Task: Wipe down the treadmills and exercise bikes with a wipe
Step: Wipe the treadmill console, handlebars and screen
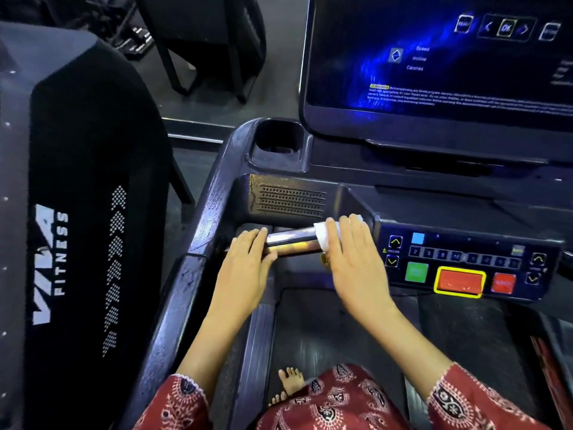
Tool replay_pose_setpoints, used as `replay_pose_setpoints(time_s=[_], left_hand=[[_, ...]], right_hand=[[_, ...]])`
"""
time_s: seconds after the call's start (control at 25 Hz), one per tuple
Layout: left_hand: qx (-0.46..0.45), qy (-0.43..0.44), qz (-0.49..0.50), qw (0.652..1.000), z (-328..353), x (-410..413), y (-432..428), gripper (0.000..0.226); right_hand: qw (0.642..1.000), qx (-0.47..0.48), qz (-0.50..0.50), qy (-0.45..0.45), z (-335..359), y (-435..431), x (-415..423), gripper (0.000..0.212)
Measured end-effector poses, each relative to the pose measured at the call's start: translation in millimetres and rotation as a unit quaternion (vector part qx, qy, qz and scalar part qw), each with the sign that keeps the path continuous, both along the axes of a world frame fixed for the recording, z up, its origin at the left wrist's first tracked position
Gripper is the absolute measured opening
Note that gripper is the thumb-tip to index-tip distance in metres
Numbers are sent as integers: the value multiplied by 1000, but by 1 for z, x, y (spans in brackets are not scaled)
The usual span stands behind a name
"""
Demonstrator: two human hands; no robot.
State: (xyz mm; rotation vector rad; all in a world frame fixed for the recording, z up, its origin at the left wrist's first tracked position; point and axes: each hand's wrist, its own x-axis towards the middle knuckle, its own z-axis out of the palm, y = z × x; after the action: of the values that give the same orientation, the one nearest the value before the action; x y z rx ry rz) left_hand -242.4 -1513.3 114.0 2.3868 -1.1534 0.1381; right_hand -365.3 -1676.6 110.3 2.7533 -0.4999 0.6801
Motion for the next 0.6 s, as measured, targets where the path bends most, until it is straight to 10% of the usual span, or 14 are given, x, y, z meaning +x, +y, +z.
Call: replay_pose_setpoints(time_s=[0.28,0.6], left_hand=[[-20,59,-5,998,-5,3,3,55],[-11,28,-22,999,2,-15,-1,53]], right_hand=[[996,-4,82,43,4,-4,27,58],[968,213,88,-104,13,11,-35,43]])
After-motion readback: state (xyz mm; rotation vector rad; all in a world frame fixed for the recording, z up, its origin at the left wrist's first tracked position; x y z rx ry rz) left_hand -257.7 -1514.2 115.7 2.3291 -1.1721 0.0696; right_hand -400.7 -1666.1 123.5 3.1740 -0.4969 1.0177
